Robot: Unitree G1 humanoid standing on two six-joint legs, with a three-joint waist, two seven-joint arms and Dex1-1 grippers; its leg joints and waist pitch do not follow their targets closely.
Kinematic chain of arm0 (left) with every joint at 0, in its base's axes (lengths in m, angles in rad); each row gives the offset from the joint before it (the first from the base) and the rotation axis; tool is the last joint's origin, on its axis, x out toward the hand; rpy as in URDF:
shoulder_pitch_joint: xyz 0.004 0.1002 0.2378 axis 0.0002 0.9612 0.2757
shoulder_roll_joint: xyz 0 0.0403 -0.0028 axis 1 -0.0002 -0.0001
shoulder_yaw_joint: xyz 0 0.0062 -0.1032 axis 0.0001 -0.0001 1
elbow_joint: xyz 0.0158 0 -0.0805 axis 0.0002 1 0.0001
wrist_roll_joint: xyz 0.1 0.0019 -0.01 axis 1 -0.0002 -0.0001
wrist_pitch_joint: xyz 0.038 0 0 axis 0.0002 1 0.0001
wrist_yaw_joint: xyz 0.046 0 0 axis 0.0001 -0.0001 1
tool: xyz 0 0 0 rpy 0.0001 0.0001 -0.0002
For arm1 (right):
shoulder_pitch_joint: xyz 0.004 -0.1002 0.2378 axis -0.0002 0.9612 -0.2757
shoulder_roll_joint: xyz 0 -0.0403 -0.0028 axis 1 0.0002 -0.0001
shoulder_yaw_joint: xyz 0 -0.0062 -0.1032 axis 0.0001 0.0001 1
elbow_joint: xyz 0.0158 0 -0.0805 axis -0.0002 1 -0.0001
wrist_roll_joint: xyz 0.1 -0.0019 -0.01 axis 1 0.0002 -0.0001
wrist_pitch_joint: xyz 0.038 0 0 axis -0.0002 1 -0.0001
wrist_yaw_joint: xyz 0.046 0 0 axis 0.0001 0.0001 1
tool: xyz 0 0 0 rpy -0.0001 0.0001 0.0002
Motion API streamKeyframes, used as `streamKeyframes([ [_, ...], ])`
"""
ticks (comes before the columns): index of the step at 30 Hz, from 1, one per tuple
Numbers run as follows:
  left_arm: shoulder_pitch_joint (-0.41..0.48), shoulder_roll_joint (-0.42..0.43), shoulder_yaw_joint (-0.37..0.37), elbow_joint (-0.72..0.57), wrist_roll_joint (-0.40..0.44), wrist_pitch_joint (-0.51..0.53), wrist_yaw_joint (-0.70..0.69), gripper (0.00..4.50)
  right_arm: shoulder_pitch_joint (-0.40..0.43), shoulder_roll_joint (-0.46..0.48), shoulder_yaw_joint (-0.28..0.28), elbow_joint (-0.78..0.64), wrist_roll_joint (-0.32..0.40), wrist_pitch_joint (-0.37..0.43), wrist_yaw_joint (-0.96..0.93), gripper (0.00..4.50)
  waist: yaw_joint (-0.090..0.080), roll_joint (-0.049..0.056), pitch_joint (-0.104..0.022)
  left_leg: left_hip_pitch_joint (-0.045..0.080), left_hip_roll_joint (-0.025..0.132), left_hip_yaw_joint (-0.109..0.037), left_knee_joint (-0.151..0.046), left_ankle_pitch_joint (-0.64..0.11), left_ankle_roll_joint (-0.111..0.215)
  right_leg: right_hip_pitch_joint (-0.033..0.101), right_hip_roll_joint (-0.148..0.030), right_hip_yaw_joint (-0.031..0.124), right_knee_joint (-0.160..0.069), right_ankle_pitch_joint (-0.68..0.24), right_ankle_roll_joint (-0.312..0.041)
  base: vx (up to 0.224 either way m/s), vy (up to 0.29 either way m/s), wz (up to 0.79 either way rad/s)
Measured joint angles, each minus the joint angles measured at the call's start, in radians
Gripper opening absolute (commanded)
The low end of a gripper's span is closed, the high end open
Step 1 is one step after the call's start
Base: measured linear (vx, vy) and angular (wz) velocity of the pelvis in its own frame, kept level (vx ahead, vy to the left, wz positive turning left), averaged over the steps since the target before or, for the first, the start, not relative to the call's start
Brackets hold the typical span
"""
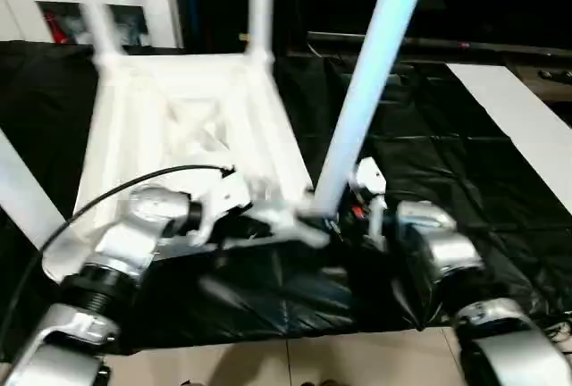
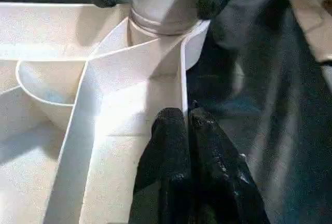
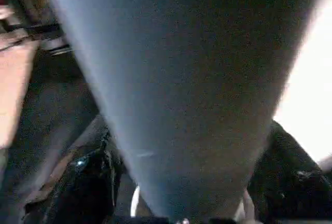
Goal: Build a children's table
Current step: Rotate leg to tighten
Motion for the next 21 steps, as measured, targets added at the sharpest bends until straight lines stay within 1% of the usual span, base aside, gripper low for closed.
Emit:
streamKeyframes([
  [2,0.0,0.007,-0.004,0.002,-0.003,-0.008,-0.015,0.0,-0.005,-0.004,0.005,0.0,0.001,0.005,0.034,2.79,0.003,0.0,0.0,0.0,0.0,0.001,0.001,0.0,0.0,0.001,0.0,0.0,0.0,0.0,0.0,0.0,0.0,0.0],
  [3,0.0,0.012,-0.008,0.004,-0.007,-0.013,-0.025,0.0,-0.006,-0.005,0.009,0.0,0.002,0.007,0.05,2.48,0.003,0.0,0.0,0.0,0.0,0.001,0.002,0.0,0.0,0.001,0.0,0.001,0.001,0.0,0.0,0.0,0.0,0.0],
  [5,0.0,0.017,-0.011,0.007,-0.014,-0.017,-0.037,0.0,-0.007,-0.006,0.016,0.0,0.005,0.009,0.071,2.48,0.004,-0.001,0.0,0.0,0.0,0.002,0.003,0.0,0.0,0.001,-0.001,0.001,0.001,0.0,0.0,0.0,0.0,0.0],
  [7,-0.001,0.021,-0.011,0.01,-0.018,-0.022,-0.047,0.0,-0.008,-0.009,0.021,0.0,0.005,0.005,0.086,2.36,0.004,-0.001,0.0,0.0,0.001,0.002,0.003,0.0,0.0,0.001,-0.001,0.001,0.001,0.0,0.0,0.0,0.0,0.0],
  [8,-0.003,0.021,-0.011,0.013,-0.018,-0.025,-0.05,0.0,-0.01,-0.01,0.024,0.0,0.005,0.005,0.09,2.17,0.004,-0.001,0.0,0.0,0.001,0.002,0.003,0.0,0.0,0.001,-0.001,0.001,0.001,0.0,0.0,0.0,0.0,0.0],
  [11,-0.008,0.021,-0.011,0.027,-0.02,-0.037,-0.063,0.0,-0.013,-0.013,0.035,0.0,0.005,-0.002,0.096,2.11,0.005,-0.001,0.0,0.0,0.001,0.002,0.002,0.0,0.0,0.001,-0.001,0.001,0.002,0.0,0.0,0.0,0.0,0.0],
  [16,-0.009,0.022,-0.011,0.033,-0.019,-0.04,-0.068,0.0,-0.007,-0.012,0.038,-0.01,0.005,0.001,0.098,2.09,0.006,-0.001,0.0,0.0,0.001,0.002,0.002,0.0,0.0,0.001,-0.001,0.001,0.002,0.0,0.0,0.0,0.0,0.0],
  [19,-0.009,0.017,-0.011,0.033,-0.018,-0.032,-0.05,0.0,0.017,0.002,0.024,-0.034,0.006,0.007,0.063,2.09,0.007,-0.001,0.0,0.001,0.001,0.002,0.002,0.0,0.0,0.001,-0.001,0.001,0.002,0.0,0.0,0.0,0.0,0.0],
  [21,-0.009,0.006,-0.01,0.033,-0.017,-0.017,-0.023,0.0,0.033,0.019,0.005,-0.041,0.009,0.005,0.01,2.07,0.005,-0.001,0.0,0.002,0.001,0.002,0.003,0.0,0.0,0.002,-0.001,0.001,0.003,0.0,0.001,0.0,0.0,0.0],
])
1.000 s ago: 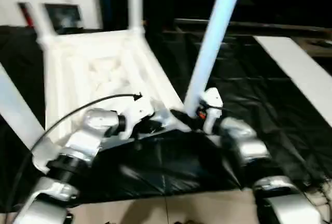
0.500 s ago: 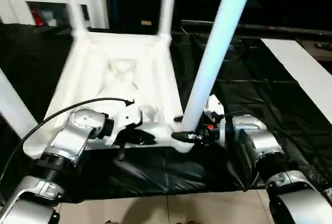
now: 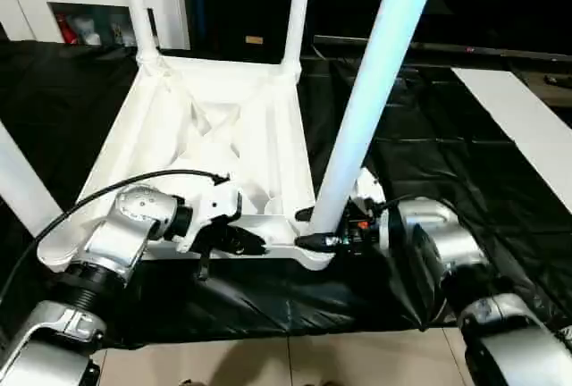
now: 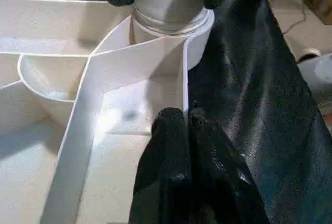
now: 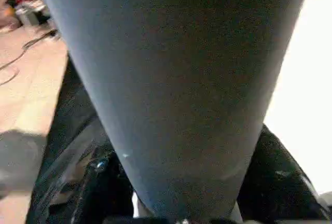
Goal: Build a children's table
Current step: Rotate leg to tighten
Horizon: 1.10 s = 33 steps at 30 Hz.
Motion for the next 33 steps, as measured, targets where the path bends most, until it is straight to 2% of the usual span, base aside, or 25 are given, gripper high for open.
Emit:
streamKeyframes([
  [5,0.004,-0.047,0.02,-0.019,0.034,0.058,0.155,0.0,0.034,0.074,-0.076,0.016,-0.002,-0.045,-0.279,2.01,-0.013,-0.002,0.001,0.0,0.0,0.0,0.002,0.0,0.0,-0.001,0.0,0.0,-0.001,-0.001,0.003,0.0,0.0,0.0],
  [9,0.007,-0.106,0.029,-0.046,0.068,0.122,0.282,0.0,0.034,0.139,-0.129,0.047,-0.005,-0.074,-0.52,1.98,-0.031,-0.003,0.002,0.0,-0.001,-0.001,0.003,0.0,0.0,-0.001,0.0,-0.001,-0.002,-0.001,0.003,0.0,0.0,0.0],
  [12,0.01,-0.162,0.038,-0.057,0.101,0.164,0.376,0.0,0.02,0.212,-0.172,0.082,-0.016,-0.107,-0.738,1.98,-0.038,-0.003,0.001,0.001,-0.001,-0.002,0.003,0.0,0.0,-0.002,0.0,-0.001,-0.002,-0.001,0.003,0.0,0.0,0.0],
  [18,0.007,-0.187,0.038,-0.06,0.123,0.179,0.453,0.0,-0.04,0.271,-0.185,0.14,-0.053,-0.112,-0.947,1.98,-0.049,-0.003,0.001,0.001,-0.002,-0.004,0.003,0.0,0.0,-0.002,0.0,-0.001,-0.003,-0.001,0.003,0.0,0.0,0.0],
  [20,0.006,-0.187,0.038,-0.06,0.124,0.179,0.453,0.0,-0.041,0.271,-0.185,0.143,-0.053,-0.118,-0.946,1.98,-0.049,-0.003,0.001,0.001,-0.002,-0.004,0.003,0.0,0.0,-0.002,0.0,-0.001,-0.003,-0.001,0.004,0.0,0.0,0.0],
  [21,0.006,-0.187,0.039,-0.06,0.124,0.179,0.45,0.0,-0.04,0.268,-0.185,0.143,-0.052,-0.121,-0.934,2.33,-0.049,-0.002,0.001,0.001,-0.002,-0.004,0.003,0.0,0.0,-0.002,0.0,-0.001,-0.003,-0.001,0.004,0.0,0.0,0.0],
  [23,0.006,-0.187,0.039,-0.063,0.124,0.179,0.443,0.0,-0.037,0.257,-0.186,0.139,-0.044,-0.125,-0.893,2.68,-0.048,-0.002,0.001,0.001,-0.002,-0.004,0.003,0.0,0.0,-0.002,0.0,-0.001,-0.003,-0.001,0.003,0.0,0.0,0.0],
  [26,0.006,-0.186,0.04,-0.065,0.121,0.177,0.425,0.0,-0.028,0.225,-0.185,0.124,-0.026,-0.113,-0.785,2.79,-0.044,0.0,0.002,0.0,-0.002,-0.004,0.002,0.0,0.0,-0.002,0.0,-0.001,-0.003,0.0,0.003,0.0,0.0,0.0],
  [29,0.006,-0.181,0.039,-0.065,0.116,0.171,0.401,0.0,-0.017,0.196,-0.179,0.111,-0.018,-0.109,-0.704,3.11,-0.038,0.004,0.001,0.0,-0.002,-0.004,0.0,0.0,0.0,-0.003,0.0,-0.001,-0.002,0.001,0.002,0.0,0.0,0.0],
  [31,0.006,-0.164,0.038,-0.062,0.103,0.152,0.36,0.0,-0.016,0.152,-0.143,0.105,-0.019,-0.103,-0.603,3.16,-0.035,0.007,0.0,0.0,-0.002,-0.003,-0.001,0.0,0.0,-0.003,0.001,-0.001,-0.001,0.003,-0.002,0.0,0.0,0.0],
  [33,0.006,-0.135,0.034,-0.057,0.078,0.118,0.292,0.0,-0.015,0.09,-0.107,0.078,-0.01,-0.061,-0.454,3.16,-0.03,0.008,0.0,-0.001,-0.002,-0.003,-0.002,0.0,0.0,-0.004,0.001,-0.001,-0.002,0.004,-0.002,0.0,0.0,0.0],
])
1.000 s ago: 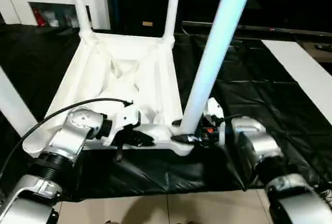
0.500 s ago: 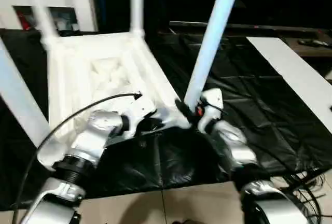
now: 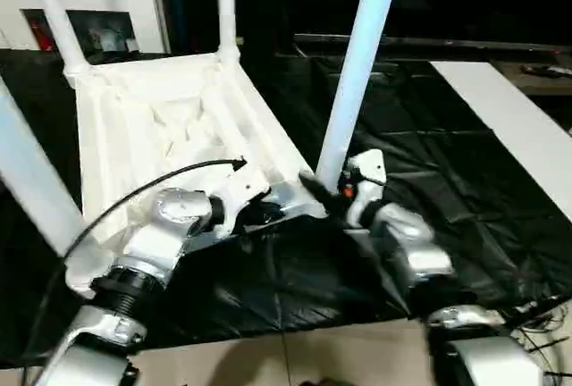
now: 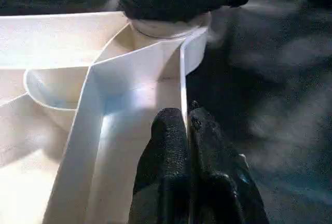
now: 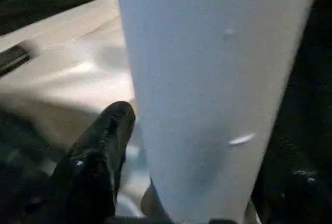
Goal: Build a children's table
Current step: Rotate leg to tighten
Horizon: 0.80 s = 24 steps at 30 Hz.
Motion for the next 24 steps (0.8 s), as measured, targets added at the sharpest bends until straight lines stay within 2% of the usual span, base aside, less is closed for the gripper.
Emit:
streamKeyframes([
  [9,0.009,0.099,-0.016,0.02,-0.067,-0.085,-0.24,0.0,0.0,-0.117,0.1,-0.038,0.002,0.052,0.401,3.16,0.014,0.0,0.0,-0.002,0.0,0.001,0.0,-0.001,0.001,0.0,-0.001,0.0,-0.001,-0.001,0.001,0.0,0.0,0.0],
  [11,0.009,0.111,-0.02,0.026,-0.077,-0.093,-0.284,0.0,-0.003,-0.145,0.124,-0.037,-0.001,0.063,0.47,3.16,0.022,-0.001,0.0,-0.001,0.001,0.002,0.001,-0.001,0.001,0.001,-0.001,0.0,-0.001,-0.001,0.001,0.0,0.0,0.0],
  [16,0.009,0.124,-0.026,0.032,-0.084,-0.109,-0.331,0.0,-0.006,-0.145,0.146,-0.036,-0.002,0.062,0.52,2.62,0.027,-0.001,0.0,0.0,0.002,0.004,0.002,-0.001,0.001,0.001,-0.001,0.001,0.0,-0.001,0.001,0.0,0.0,0.0],
  [24,0.003,0.148,-0.028,0.06,-0.103,-0.145,-0.364,0.0,-0.03,-0.142,0.167,-0.043,-0.012,0.056,0.569,2.25,0.028,-0.002,0.0,0.0,0.002,0.004,0.003,-0.001,0.001,0.001,-0.001,0.001,0.001,-0.001,0.001,0.0,0.0,0.0],
])
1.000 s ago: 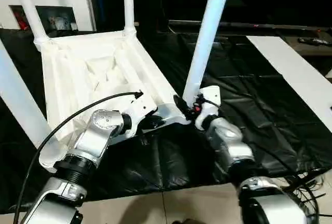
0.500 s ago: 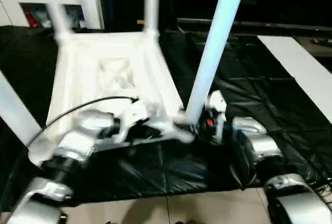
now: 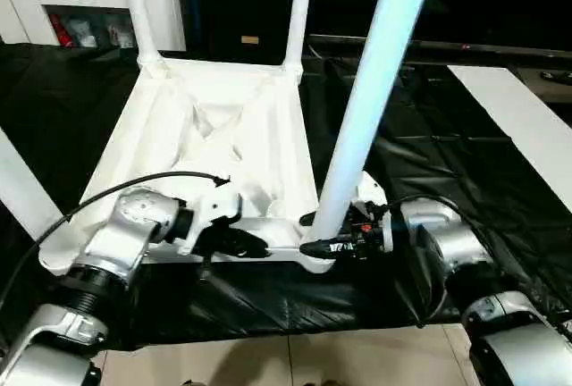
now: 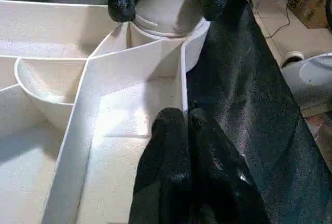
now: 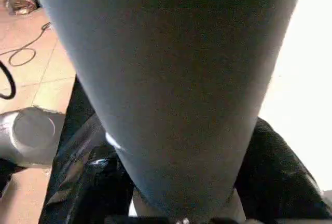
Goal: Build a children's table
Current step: Rotate leg to tighten
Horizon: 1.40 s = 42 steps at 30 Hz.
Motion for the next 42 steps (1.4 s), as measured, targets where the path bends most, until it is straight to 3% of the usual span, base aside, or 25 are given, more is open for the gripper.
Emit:
streamKeyframes([
  [7,0.0,-0.007,0.002,0.0,0.005,0.003,0.011,0.0,0.036,0.0,-0.009,-0.048,0.01,0.01,-0.022,2.12,0.007,0.0,0.0,0.001,0.0,0.0,0.0,0.0,0.0,0.001,0.0,0.0,0.0,0.0,0.0,0.0,0.0,0.0],
  [11,0.001,-0.045,0.011,-0.002,0.025,0.029,0.128,0.0,0.084,0.046,-0.066,-0.07,0.018,0.017,-0.19,2.11,0.006,0.0,-0.001,0.001,0.0,0.0,0.0,0.0,0.0,0.002,0.0,0.0,0.0,-0.003,0.005,0.0,0.0,0.0],
  [18,0.011,-0.154,0.032,-0.041,0.095,0.14,0.371,0.0,0.102,0.189,-0.179,-0.021,-0.004,-0.043,-0.694,2.02,-0.034,-0.001,-0.002,0.004,-0.001,-0.001,0.002,0.0,-0.001,0.002,0.0,0.001,-0.002,-0.003,0.006,0.0,0.0,0.0],
  [26,0.011,-0.195,0.04,-0.046,0.125,0.177,0.496,0.0,0.041,0.297,-0.218,0.045,-0.045,-0.038,-0.996,2.0,-0.055,-0.001,-0.002,0.005,-0.005,-0.01,0.002,0.0,-0.001,0.002,0.0,-0.004,-0.008,-0.004,0.006,0.0,0.0,0.0],
  [28,0.011,-0.199,0.04,-0.049,0.131,0.178,0.503,0.0,0.039,0.305,-0.235,0.049,-0.047,-0.043,-1.004,2.0,-0.057,-0.001,-0.002,0.003,-0.005,-0.011,0.002,0.0,0.0,0.002,0.0,-0.005,-0.011,-0.004,0.006,0.0,0.0,0.0],
  [30,0.011,-0.201,0.041,-0.053,0.134,0.181,0.504,0.0,0.039,0.308,-0.243,0.05,-0.046,-0.046,-1.004,2.56,-0.059,-0.001,-0.002,0.001,-0.005,-0.011,0.002,0.0,0.0,0.002,0.0,-0.005,-0.014,-0.004,0.006,0.0,0.0,0.0],
  [35,0.011,-0.201,0.041,-0.058,0.134,0.184,0.496,0.0,0.046,0.298,-0.25,0.04,0.012,-0.04,-0.941,2.9,-0.059,-0.001,-0.002,0.0,-0.005,-0.01,0.002,0.0,0.0,0.002,0.0,-0.003,-0.017,-0.003,0.006,0.0,0.0,0.0],
  [42,0.011,-0.169,0.033,-0.062,0.103,0.151,0.388,0.0,0.071,0.166,-0.196,0.0,0.012,-0.023,-0.624,3.0,-0.033,0.001,-0.002,0.0,-0.004,-0.008,-0.004,0.0,0.0,0.0,0.0,-0.002,-0.013,0.009,0.005,0.0,0.0,0.0],
])
